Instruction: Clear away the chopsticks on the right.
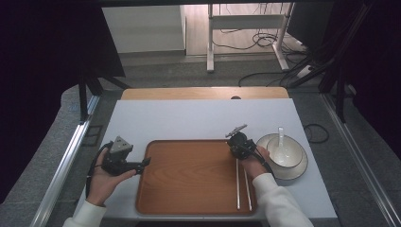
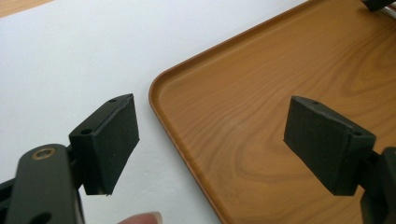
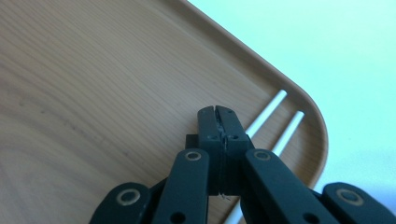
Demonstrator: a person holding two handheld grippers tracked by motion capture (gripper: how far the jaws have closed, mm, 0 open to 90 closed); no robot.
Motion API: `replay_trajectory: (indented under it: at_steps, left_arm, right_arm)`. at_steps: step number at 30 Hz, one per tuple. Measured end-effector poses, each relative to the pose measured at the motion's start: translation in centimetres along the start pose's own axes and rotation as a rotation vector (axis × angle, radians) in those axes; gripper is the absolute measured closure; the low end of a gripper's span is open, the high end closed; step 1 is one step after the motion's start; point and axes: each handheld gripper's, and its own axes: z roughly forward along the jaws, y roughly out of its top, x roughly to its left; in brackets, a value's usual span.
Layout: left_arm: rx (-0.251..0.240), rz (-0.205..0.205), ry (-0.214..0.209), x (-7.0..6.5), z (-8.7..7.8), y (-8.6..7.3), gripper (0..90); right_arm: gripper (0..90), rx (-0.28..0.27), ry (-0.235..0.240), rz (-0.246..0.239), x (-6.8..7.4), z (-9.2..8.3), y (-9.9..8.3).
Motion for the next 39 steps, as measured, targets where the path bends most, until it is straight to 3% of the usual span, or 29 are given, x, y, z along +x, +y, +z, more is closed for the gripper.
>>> replay_trajectory:
  at_steps: [11, 25, 39]
  left_arm:
    - [-0.001, 0.0, 0.003, 0.0, -0.1, 0.0, 17.3]
    - [-0.001, -0.001, 0.007, 0.0, -0.1, 0.0, 17.4]
    - [-0.005, 0.002, 0.008, -0.1, -0.2, 0.0, 17.4]
  right_arm:
    - [90.0, 0.006, -0.014, 0.005, -0.2, -0.1, -0.3]
    - [90.0, 0.001, 0.04, -0.02, 1.0, -1.8, -2.4]
    - [90.0, 0.006, 0.039, -0.009, 0.6, -2.4, -3.3]
